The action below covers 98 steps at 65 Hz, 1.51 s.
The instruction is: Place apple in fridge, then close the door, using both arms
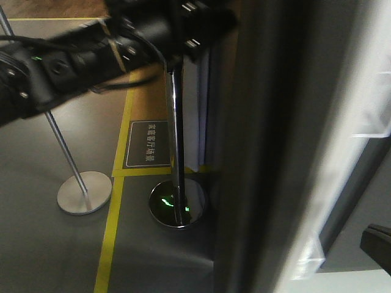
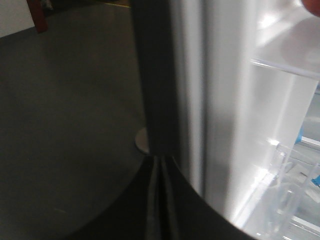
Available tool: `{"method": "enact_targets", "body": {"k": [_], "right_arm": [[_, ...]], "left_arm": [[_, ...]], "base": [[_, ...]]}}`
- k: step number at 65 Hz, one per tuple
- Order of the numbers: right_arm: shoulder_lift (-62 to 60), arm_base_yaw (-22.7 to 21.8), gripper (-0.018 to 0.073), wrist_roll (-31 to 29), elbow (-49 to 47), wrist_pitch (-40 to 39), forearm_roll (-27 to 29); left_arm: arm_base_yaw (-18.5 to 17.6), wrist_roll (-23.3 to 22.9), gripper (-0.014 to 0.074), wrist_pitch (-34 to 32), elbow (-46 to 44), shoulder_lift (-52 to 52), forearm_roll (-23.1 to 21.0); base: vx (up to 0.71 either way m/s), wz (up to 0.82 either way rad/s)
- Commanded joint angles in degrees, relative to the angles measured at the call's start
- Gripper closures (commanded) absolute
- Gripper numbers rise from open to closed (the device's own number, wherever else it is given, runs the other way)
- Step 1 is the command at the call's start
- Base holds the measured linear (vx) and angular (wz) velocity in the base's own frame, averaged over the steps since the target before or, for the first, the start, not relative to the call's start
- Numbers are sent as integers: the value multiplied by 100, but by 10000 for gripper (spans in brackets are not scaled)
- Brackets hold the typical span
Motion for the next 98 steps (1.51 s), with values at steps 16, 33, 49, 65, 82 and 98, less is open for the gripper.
{"method": "enact_targets", "body": {"k": [16,33,49,65,82,98], "right_arm": [[59,-9,547,-113,-150,-1083,244],[460,-14,322,-92,-406,-2407,-503],[2145,-14,1,-60,-1237,-3644,-855],[3981,-14,-21,-167,-2468,-4480,-855],[5543,-15,-21,-180,-3705,-4851,-839],[6598,-20,-21,-180,-4634,-4830,-831]], "left_arm": [[-146,588,230,-651,-185,-281,335],[320,568,500,-640,-185,-487,1587],[552,585,605,-602,-185,-697,2175],[851,562,605,7,-185,-967,3072],[1110,218,605,457,-185,-1210,3967],[1389,109,605,678,-185,-1293,4037]], "base": [[0,0],[0,0],[0,0],[0,0],[0,0],[0,0]]}}
